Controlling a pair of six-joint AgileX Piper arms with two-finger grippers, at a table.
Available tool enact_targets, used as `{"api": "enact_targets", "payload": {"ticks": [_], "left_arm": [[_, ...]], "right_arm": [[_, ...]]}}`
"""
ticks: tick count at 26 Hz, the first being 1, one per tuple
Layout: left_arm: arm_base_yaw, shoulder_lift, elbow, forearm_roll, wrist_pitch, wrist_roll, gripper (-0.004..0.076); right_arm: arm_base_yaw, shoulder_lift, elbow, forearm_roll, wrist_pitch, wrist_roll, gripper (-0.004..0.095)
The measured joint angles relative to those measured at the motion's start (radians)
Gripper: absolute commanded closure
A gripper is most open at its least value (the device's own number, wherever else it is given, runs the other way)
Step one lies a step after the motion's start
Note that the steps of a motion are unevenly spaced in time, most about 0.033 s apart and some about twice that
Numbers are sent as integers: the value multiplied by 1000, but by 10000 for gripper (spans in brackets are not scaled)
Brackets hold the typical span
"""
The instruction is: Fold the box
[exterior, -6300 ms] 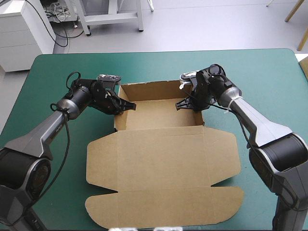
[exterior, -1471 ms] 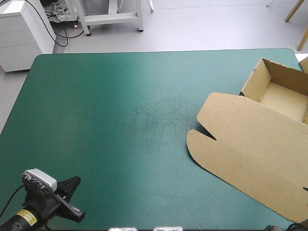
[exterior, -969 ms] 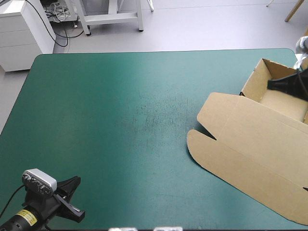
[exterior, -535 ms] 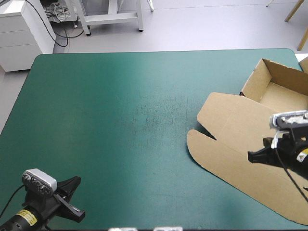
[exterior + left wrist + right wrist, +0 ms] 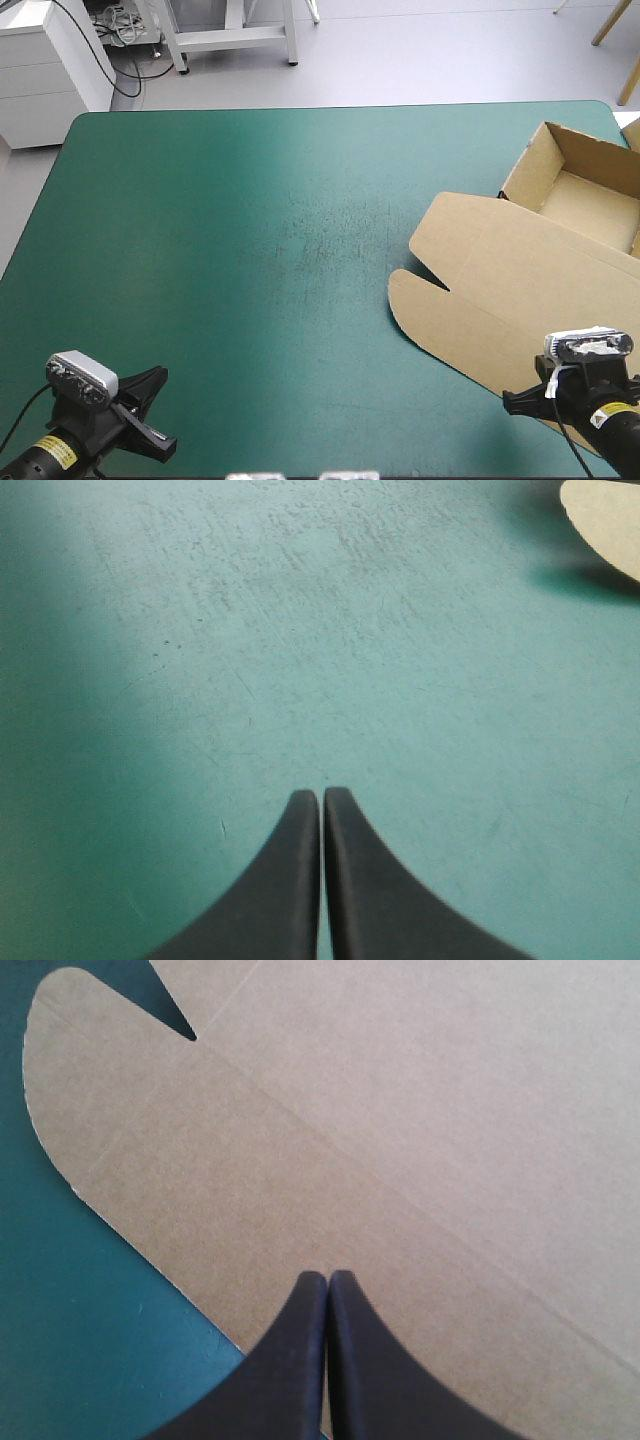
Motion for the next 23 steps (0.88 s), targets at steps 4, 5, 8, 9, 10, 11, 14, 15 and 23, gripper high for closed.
{"api": "enact_targets", "payload": {"ticks": [4,5,8,9,10,11,14,15,23], "left_arm": [[0,0,2,0,-8,0,731],[0,0,2,0,-8,0,731],[0,0,3,0,-13,0,731],[0,0,3,0,-13,0,731],[0,0,3,0,-15,0,731],[0,0,3,0,-15,0,731],[0,0,3,0,-15,0,731],[0,0,3,0,-15,0,731],[0,0,3,0,-15,0,731]], "right_arm": [[0,-7,10,0,-24,0,924],[0,-7,10,0,-24,0,924],[0,-7,10,0,-26,0,924],[1,-7,10,0,-27,0,924],[2,-7,10,0,-27,0,924],[2,-7,10,0,-27,0,924],[3,-7,10,-1,-27,0,924],[3,-7,10,-1,-27,0,924],[3,-7,10,-1,-27,-1,924]]}}
